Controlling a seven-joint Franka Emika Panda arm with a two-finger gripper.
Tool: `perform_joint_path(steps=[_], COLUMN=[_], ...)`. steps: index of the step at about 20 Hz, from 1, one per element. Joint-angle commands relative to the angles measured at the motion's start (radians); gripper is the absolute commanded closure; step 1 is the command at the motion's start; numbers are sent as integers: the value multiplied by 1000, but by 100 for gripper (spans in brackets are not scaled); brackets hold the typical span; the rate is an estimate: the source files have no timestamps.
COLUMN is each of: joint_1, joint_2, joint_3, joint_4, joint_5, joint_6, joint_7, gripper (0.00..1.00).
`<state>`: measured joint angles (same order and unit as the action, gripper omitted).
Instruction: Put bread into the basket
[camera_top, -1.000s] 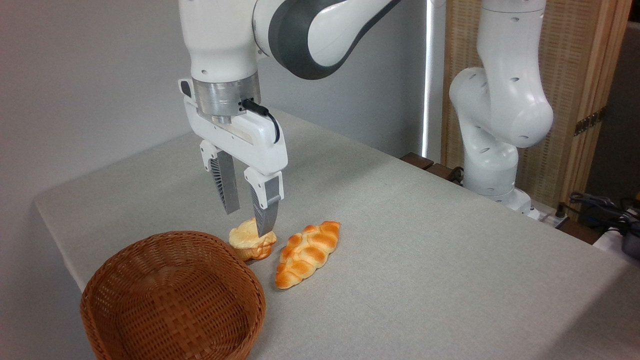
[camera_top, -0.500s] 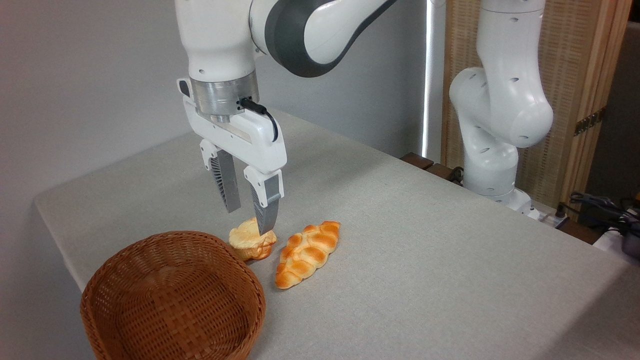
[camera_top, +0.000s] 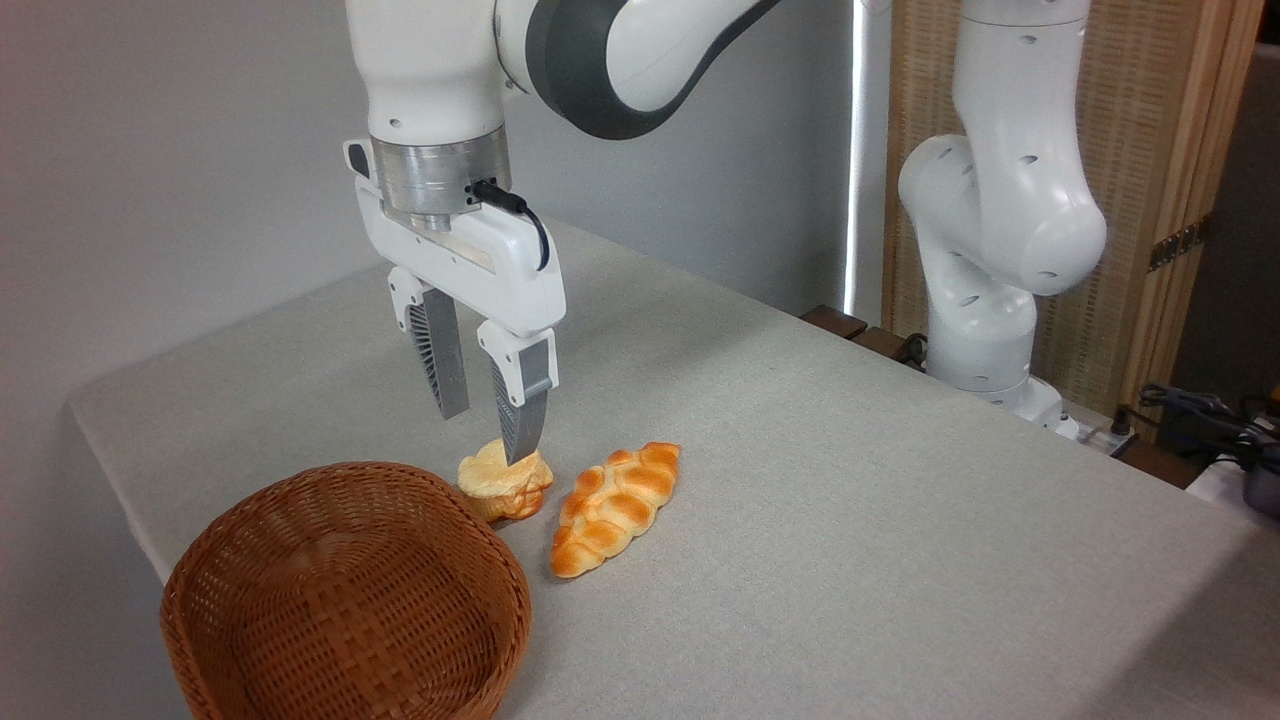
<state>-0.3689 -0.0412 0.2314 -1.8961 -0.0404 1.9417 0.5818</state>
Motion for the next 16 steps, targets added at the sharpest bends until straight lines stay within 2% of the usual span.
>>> perform_joint_path(steps=[1, 16], joint_1=[-2, 1], joint_2=[9, 21], joint_3=[6, 9], joint_4=[23, 52], joint_5=[-6, -7], joint_6=[-24, -24], joint_7=[-11, -14], gripper=[0, 0])
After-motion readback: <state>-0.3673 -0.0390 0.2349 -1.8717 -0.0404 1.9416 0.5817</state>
